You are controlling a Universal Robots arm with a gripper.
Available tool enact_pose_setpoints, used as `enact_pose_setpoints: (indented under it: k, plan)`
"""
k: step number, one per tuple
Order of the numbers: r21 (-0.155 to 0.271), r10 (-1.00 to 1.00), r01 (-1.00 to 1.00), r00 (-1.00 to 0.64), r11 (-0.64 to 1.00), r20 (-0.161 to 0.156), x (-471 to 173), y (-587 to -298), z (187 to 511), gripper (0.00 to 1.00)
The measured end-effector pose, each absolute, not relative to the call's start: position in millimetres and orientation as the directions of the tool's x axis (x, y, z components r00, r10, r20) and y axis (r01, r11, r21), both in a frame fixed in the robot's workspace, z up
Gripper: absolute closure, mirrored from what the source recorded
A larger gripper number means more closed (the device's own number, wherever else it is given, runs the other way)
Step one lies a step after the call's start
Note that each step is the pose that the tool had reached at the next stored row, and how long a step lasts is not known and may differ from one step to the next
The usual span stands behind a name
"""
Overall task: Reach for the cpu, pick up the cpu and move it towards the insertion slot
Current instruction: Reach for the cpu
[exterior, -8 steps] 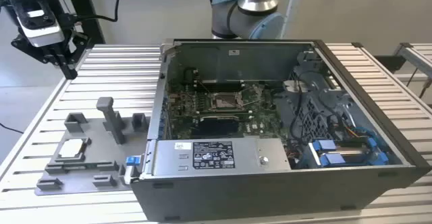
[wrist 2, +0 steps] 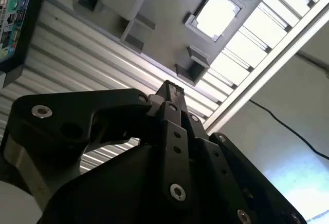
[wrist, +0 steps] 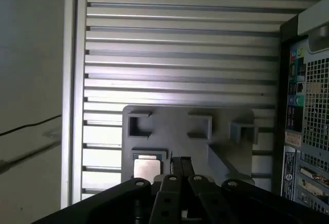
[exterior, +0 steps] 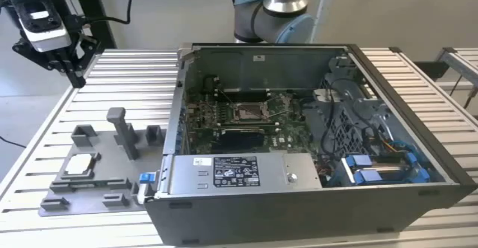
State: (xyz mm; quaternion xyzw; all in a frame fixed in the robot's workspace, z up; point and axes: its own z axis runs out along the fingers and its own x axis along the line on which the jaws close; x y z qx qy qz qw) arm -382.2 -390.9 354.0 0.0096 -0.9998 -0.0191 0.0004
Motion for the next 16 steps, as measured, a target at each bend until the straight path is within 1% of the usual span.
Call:
enact_pose_setpoints:
  k: [8,16]
  plan:
    - [0.038,-0.019,-0.019,-1.000,0.999,0.001,-385,-392,354,1.00]
    - [0.038,-0.019,-0.019,-1.000,0.999,0.000,-401,-402,353,1.00]
